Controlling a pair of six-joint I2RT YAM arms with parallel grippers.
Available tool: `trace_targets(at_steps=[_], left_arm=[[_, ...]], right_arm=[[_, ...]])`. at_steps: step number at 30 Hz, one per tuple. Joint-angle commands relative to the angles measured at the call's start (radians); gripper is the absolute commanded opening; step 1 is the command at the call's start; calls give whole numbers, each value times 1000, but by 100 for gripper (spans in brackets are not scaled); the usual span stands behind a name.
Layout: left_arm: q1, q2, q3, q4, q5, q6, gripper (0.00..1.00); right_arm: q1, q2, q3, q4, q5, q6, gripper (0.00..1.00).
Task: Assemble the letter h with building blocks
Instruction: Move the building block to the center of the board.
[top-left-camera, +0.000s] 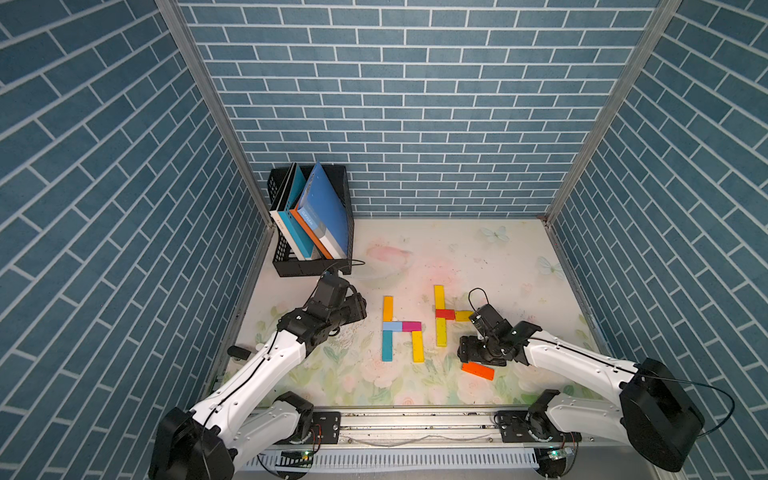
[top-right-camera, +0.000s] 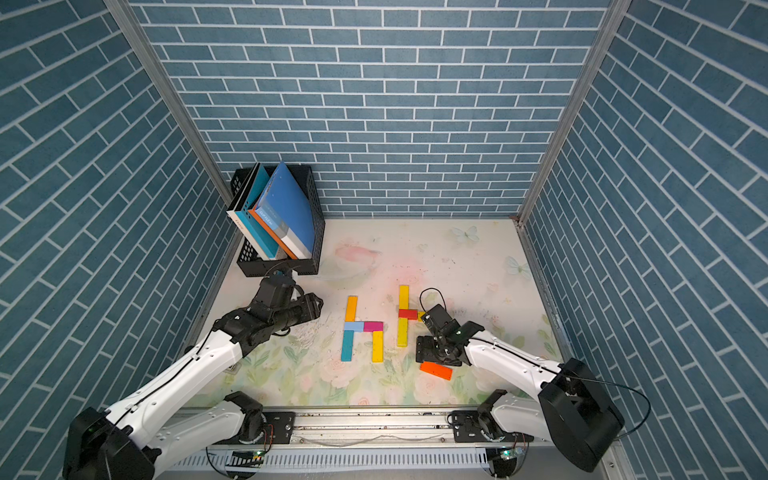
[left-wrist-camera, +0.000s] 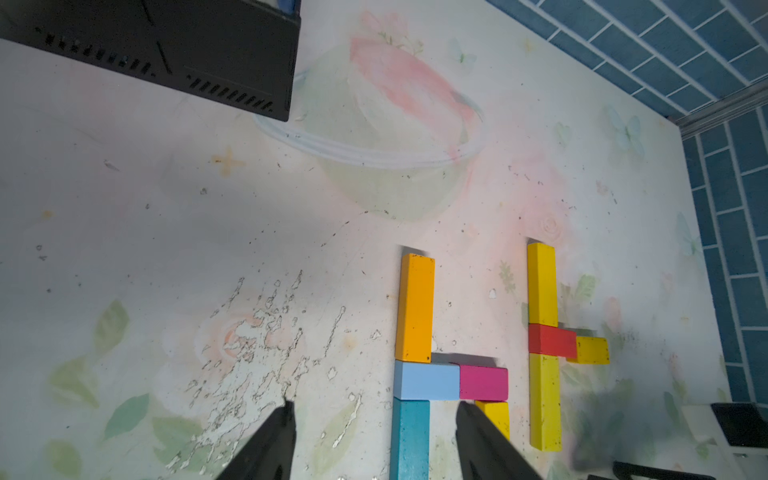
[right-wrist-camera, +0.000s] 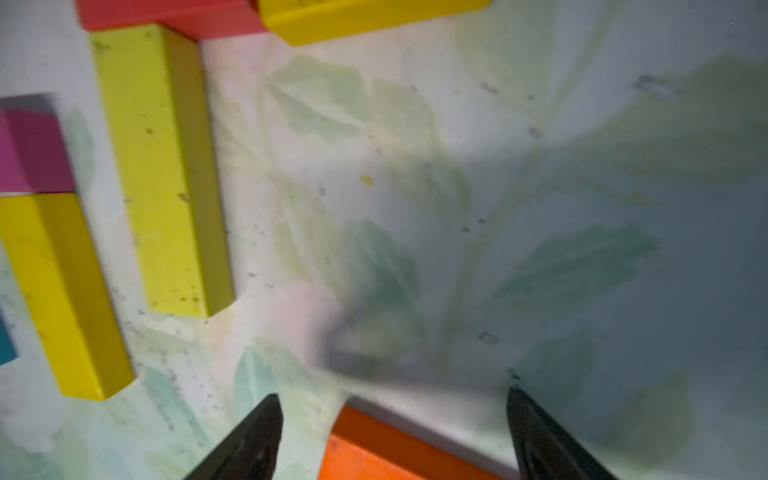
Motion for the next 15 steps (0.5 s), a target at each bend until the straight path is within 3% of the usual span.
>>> trace_targets(at_steps=[1,7,15], left_arm=[[7,-8,21,-28,8,-4,67],[7,0,15,-19,14,-9,67],[8,5,12,-16,15,-6,67]], right_arm=[[34,-16,-43,24,-66,5,82],[145,-67,-52,-79,5,94,78],[202,-147,-59,-218,73,149,78]])
